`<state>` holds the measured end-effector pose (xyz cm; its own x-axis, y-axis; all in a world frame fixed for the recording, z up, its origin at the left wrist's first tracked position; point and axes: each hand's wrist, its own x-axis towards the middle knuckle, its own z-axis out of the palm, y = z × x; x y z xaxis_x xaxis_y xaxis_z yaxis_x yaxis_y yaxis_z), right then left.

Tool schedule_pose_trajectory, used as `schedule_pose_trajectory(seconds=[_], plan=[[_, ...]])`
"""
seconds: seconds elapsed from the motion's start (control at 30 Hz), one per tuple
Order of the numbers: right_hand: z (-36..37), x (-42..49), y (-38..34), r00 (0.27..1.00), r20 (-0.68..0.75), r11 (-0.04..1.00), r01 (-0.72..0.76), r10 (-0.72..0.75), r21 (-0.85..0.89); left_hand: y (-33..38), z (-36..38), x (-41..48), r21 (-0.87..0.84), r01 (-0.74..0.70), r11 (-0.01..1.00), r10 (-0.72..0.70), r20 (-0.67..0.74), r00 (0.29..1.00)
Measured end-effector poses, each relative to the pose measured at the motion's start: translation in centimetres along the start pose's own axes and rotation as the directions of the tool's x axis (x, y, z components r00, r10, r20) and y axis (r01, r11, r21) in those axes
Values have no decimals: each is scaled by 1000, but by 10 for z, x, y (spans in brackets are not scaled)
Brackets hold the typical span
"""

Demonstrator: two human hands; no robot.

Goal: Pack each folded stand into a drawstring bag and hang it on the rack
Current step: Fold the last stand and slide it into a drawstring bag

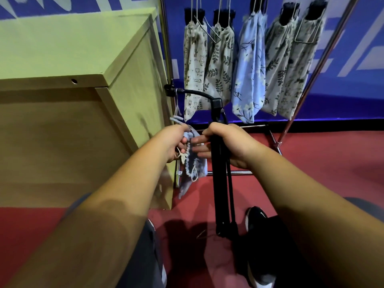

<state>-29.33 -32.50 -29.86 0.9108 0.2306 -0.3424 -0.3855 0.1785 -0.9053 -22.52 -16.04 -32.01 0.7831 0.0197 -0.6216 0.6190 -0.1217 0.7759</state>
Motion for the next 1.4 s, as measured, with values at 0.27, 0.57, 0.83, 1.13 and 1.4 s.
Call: schedule_pose_trajectory(seconds=[0.27,0.57,0.83,1.13,1.4], plan=[[-10,8,3,999,0,999,-39,39,31,7,3,-6,-351,101,931,-52,145,988],[-32,11,-4,997,-68,997,-30,25,-75,15,-23,0,-416,80,906,-13,162,987],[-39,17,11,996,-60,979,-83,73,-187,16,-22,-2,-306,-47,951,87,120,989],[-46,22,15,988,19,967,-144,152,-210,18,-26,-3,-257,16,966,4,77,997],[-46,12,16,982,-36,933,-188,186,-307,16,-31,0,-213,35,977,-30,28,999]])
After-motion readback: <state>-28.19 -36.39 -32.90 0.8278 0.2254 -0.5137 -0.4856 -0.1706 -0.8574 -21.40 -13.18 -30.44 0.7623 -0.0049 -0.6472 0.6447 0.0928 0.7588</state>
